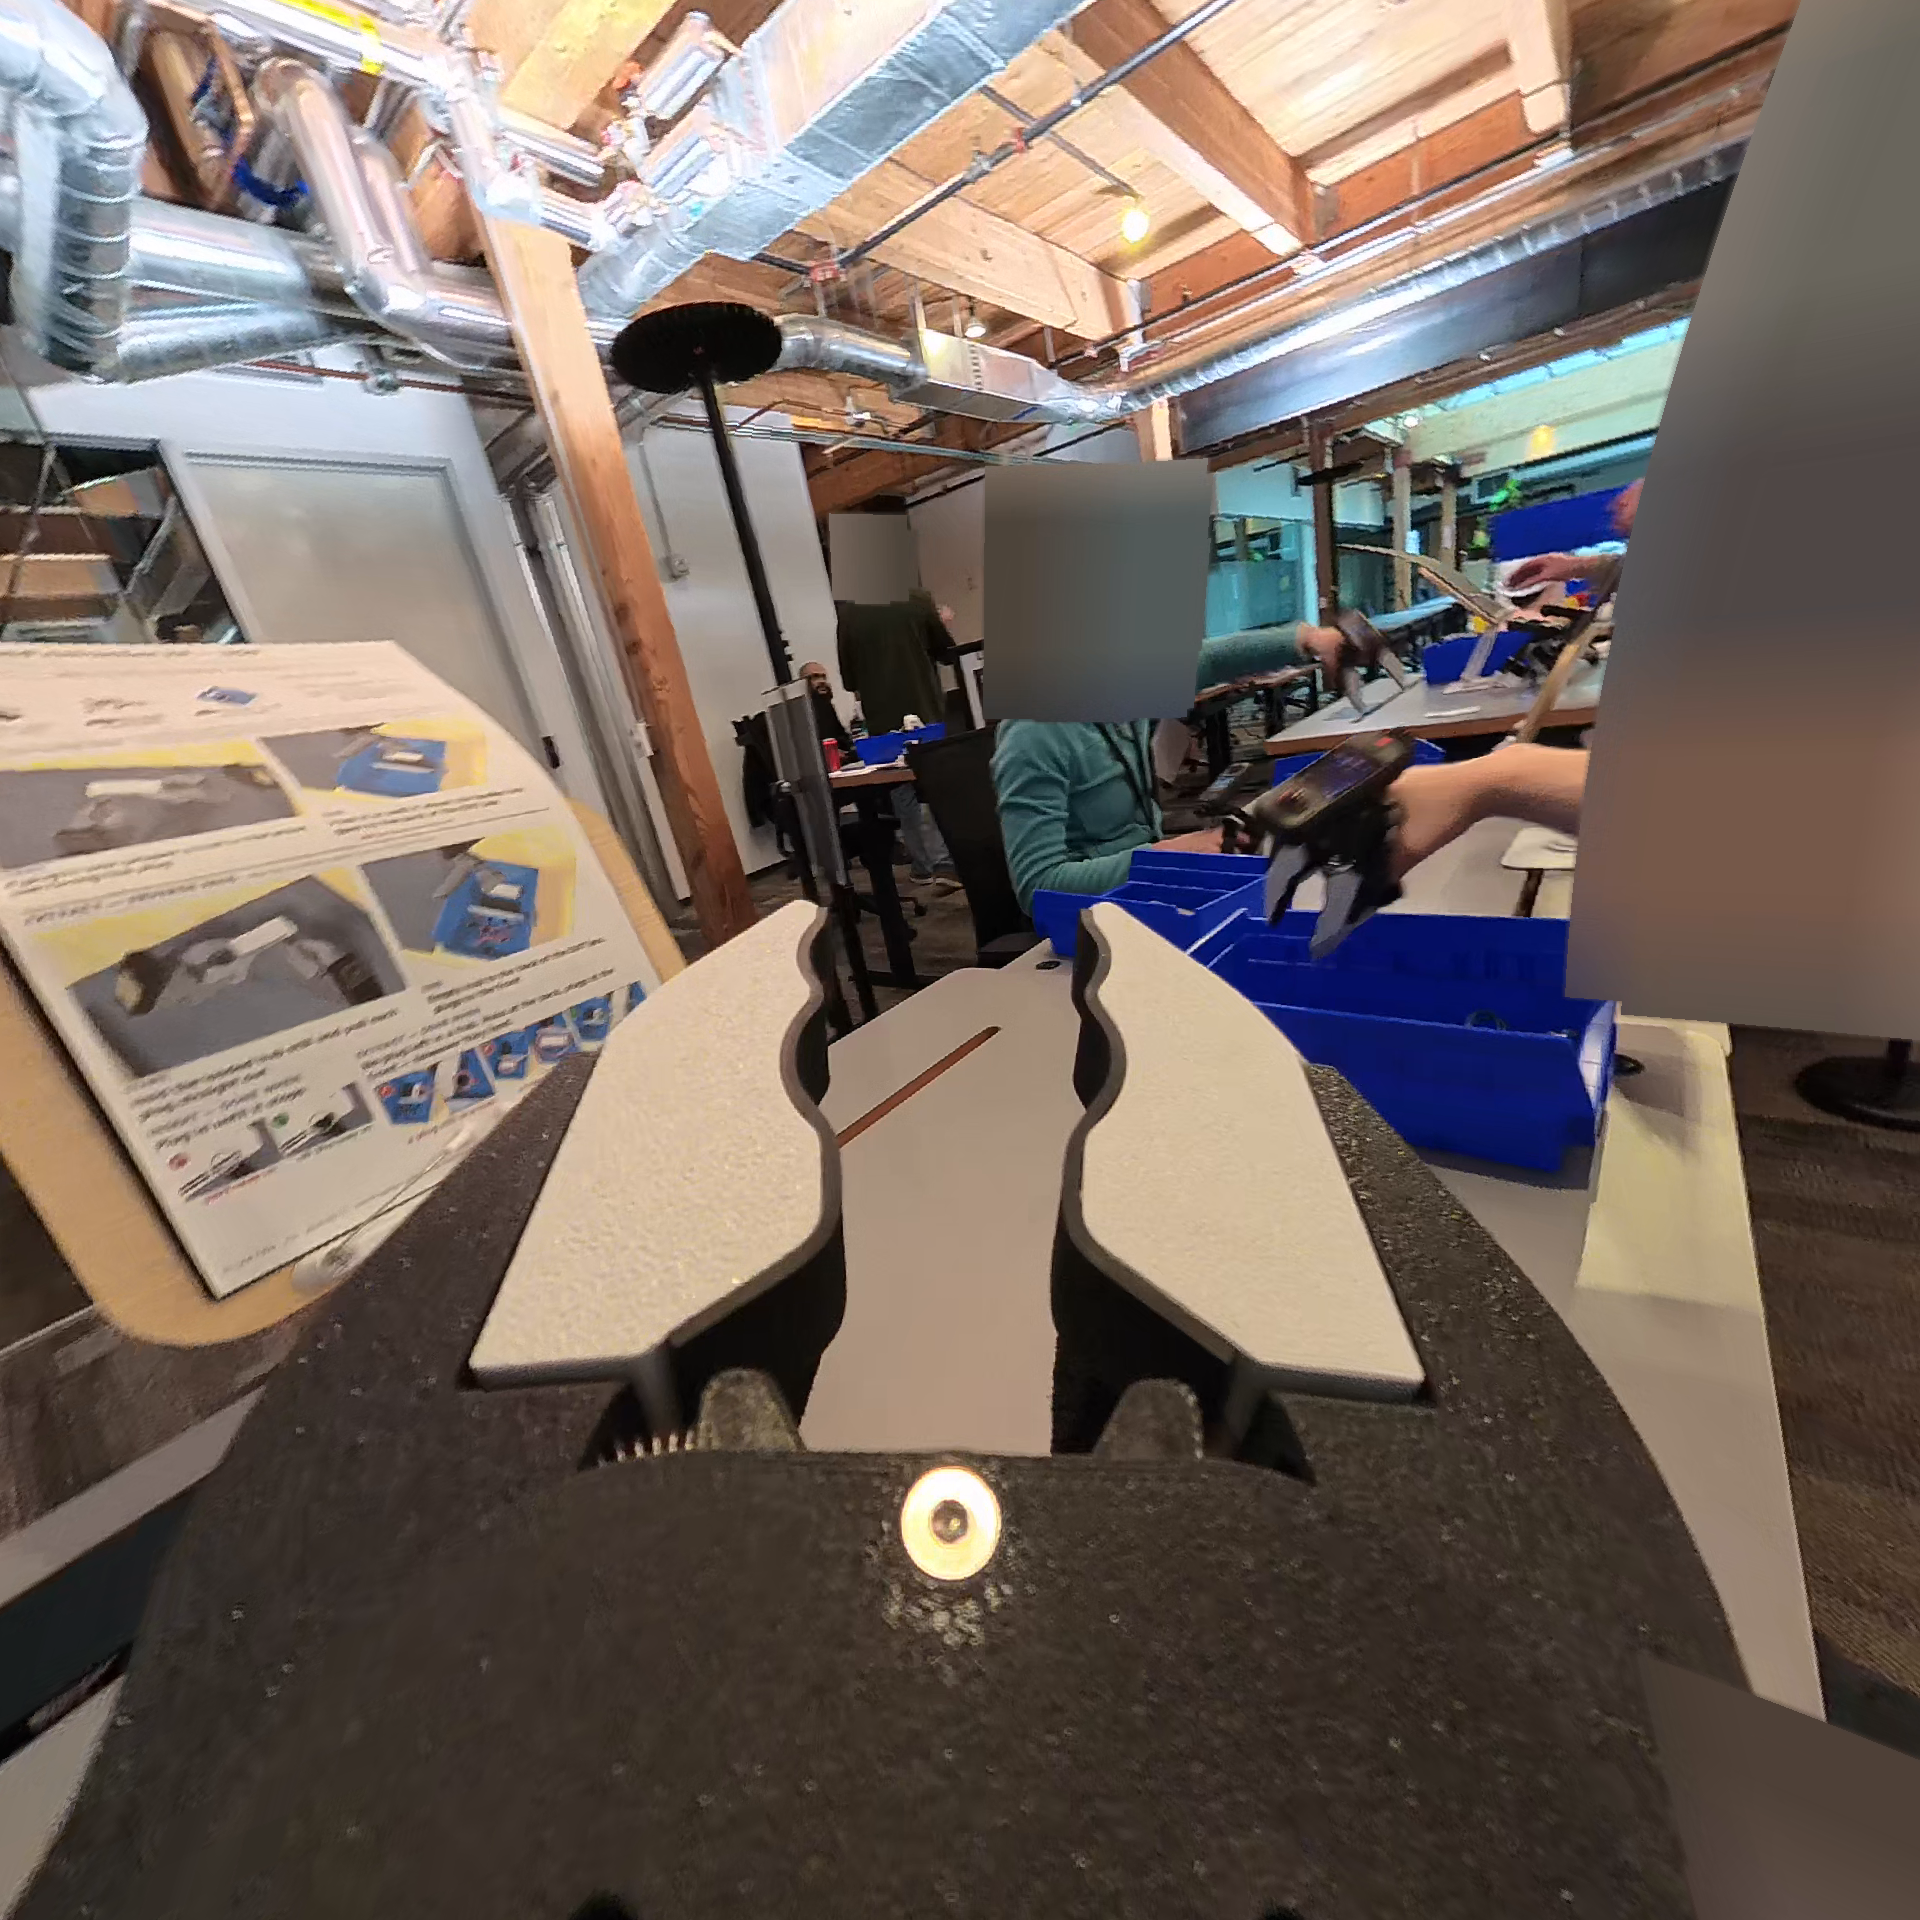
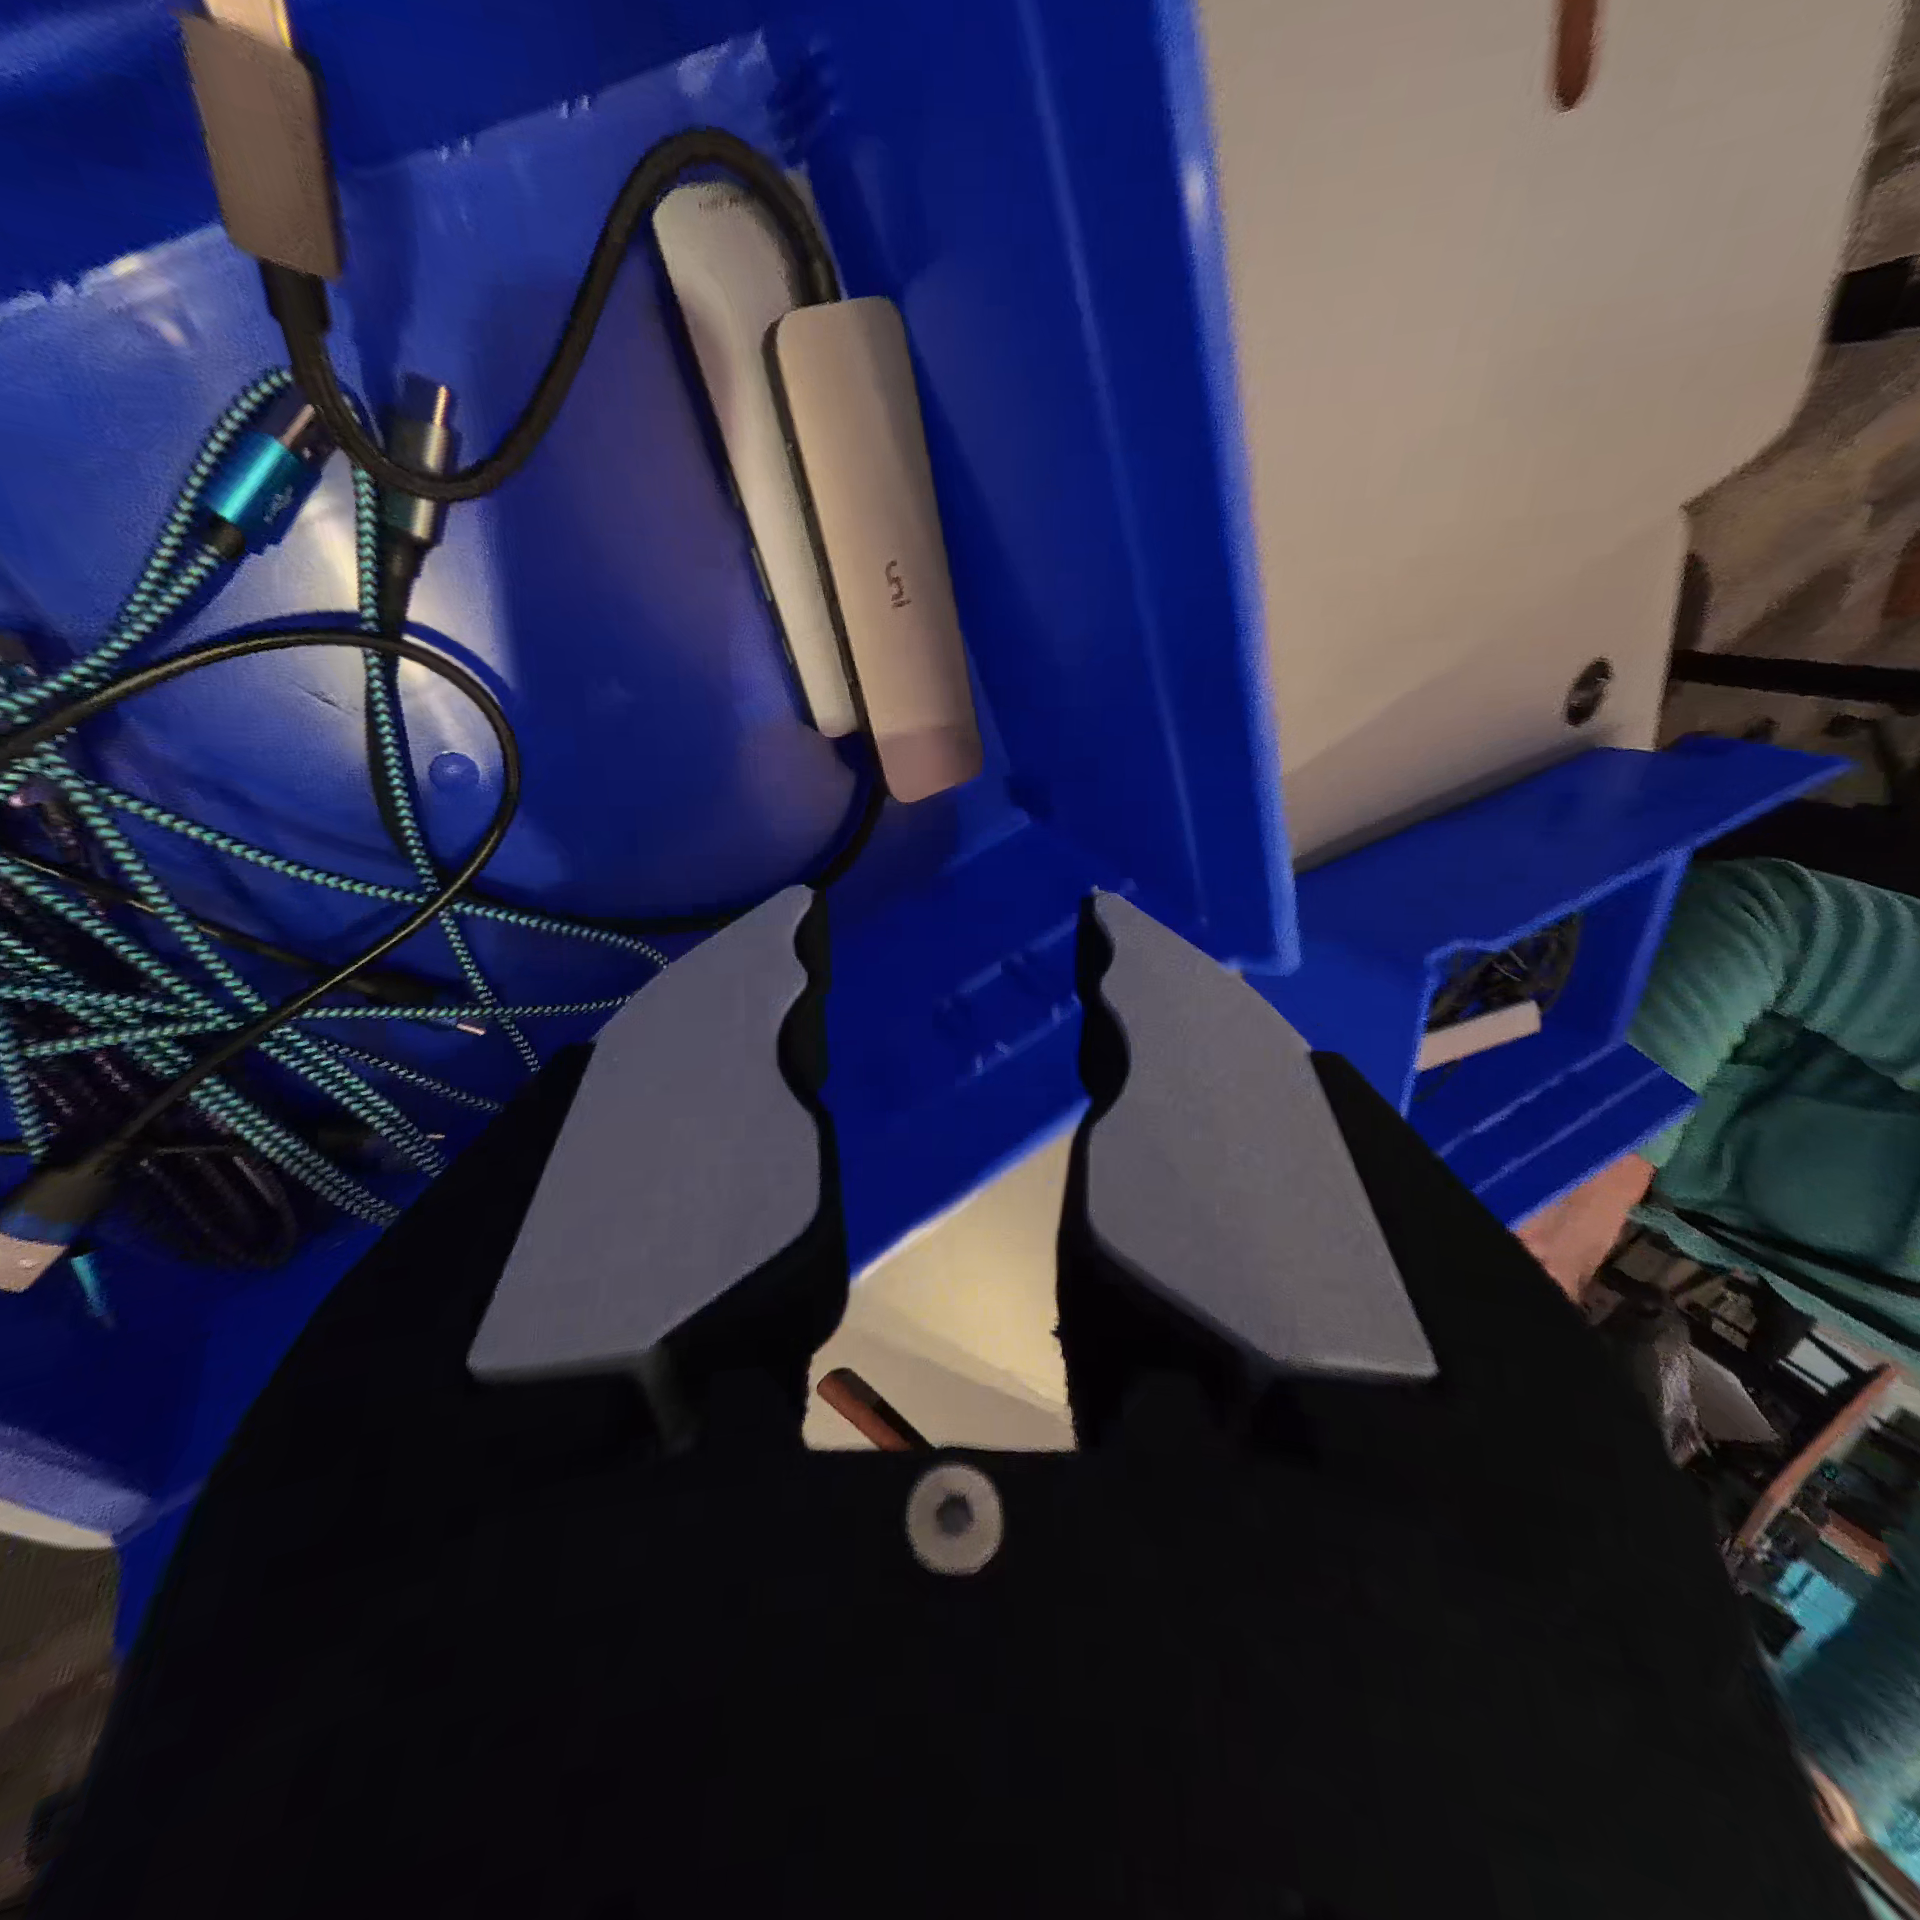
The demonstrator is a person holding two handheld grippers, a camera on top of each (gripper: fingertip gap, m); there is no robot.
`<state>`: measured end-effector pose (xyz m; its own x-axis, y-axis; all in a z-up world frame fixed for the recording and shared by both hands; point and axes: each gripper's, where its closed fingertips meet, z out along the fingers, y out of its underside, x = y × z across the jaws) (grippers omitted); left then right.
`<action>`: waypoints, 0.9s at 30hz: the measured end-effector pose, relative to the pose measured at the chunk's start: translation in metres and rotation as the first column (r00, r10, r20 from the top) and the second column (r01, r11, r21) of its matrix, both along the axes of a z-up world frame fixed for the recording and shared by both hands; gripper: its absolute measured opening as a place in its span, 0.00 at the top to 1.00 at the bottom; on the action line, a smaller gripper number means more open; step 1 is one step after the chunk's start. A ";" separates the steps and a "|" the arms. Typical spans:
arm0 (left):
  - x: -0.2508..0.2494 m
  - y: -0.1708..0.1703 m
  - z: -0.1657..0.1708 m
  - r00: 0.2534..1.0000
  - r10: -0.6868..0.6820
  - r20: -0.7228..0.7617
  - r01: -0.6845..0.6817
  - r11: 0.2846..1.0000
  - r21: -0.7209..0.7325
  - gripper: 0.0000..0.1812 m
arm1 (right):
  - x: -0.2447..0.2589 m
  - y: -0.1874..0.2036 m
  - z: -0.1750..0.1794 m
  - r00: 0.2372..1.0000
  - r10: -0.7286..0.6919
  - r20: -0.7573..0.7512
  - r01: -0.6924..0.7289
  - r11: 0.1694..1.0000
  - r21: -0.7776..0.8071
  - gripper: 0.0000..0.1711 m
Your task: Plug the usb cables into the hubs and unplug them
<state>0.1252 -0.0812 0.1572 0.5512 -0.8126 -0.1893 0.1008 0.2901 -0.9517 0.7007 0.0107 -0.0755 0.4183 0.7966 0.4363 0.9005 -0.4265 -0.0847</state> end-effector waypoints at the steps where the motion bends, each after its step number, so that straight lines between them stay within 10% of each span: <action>1: -0.004 0.001 -0.001 1.000 0.012 0.003 -0.012 1.000 -0.001 0.76 | -0.001 -0.002 0.010 1.000 -0.010 -0.008 0.010 0.999 0.035 0.74; 8: -0.032 0.019 -0.025 0.978 0.194 -0.076 -0.196 0.981 -0.006 0.77 | -0.067 -0.014 0.106 0.959 0.071 -0.276 0.061 0.894 0.443 0.78; 14: -0.072 0.044 -0.081 0.845 0.463 -0.269 -0.491 0.870 -0.043 0.76 | -0.172 -0.041 0.169 0.762 0.327 -0.558 0.187 0.715 0.674 0.81; 27: -0.212 0.018 -0.140 0.520 0.809 -0.276 -0.849 0.525 -0.061 0.75 | -0.359 -0.045 0.100 0.408 0.334 -0.850 0.406 0.768 0.496 0.77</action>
<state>-0.0864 -0.0635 0.0171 0.9584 -0.0310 -0.2837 -0.2843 -0.0193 -0.9585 0.3413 -0.0347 0.0241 0.8508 0.5123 0.1172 0.1250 0.0193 -0.9920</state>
